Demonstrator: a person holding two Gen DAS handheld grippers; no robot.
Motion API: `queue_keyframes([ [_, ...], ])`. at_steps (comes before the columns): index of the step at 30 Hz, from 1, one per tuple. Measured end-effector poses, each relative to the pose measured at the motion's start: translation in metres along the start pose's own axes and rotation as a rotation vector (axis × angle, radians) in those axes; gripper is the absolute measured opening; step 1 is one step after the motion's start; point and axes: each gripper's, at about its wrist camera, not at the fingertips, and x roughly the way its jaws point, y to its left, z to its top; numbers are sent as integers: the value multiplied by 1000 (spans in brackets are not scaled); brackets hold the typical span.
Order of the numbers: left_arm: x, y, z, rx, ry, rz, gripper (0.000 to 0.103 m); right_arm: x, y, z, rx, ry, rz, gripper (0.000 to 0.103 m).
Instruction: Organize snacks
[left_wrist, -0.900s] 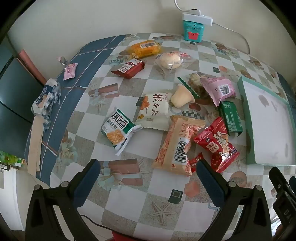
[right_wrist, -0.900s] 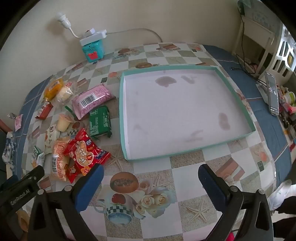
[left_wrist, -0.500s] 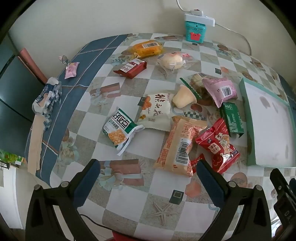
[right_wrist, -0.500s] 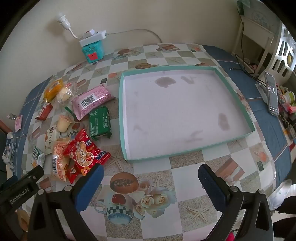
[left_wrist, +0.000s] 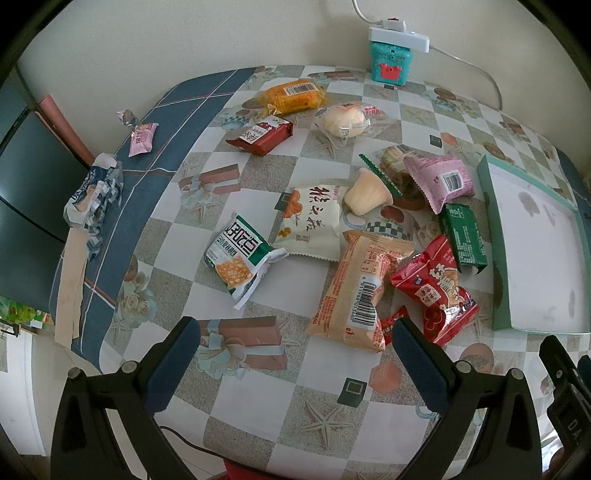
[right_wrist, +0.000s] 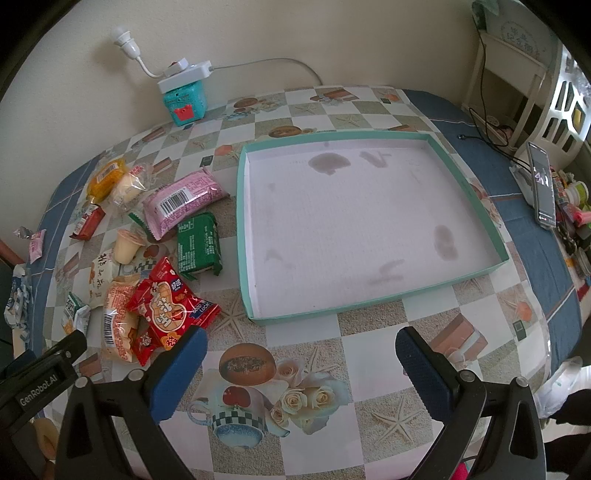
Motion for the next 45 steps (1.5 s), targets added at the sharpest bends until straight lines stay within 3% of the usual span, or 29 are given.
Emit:
queue_keyframes([
  [45, 1, 3, 0, -10, 6, -2, 103, -1, -1, 1, -5, -5, -3, 103],
])
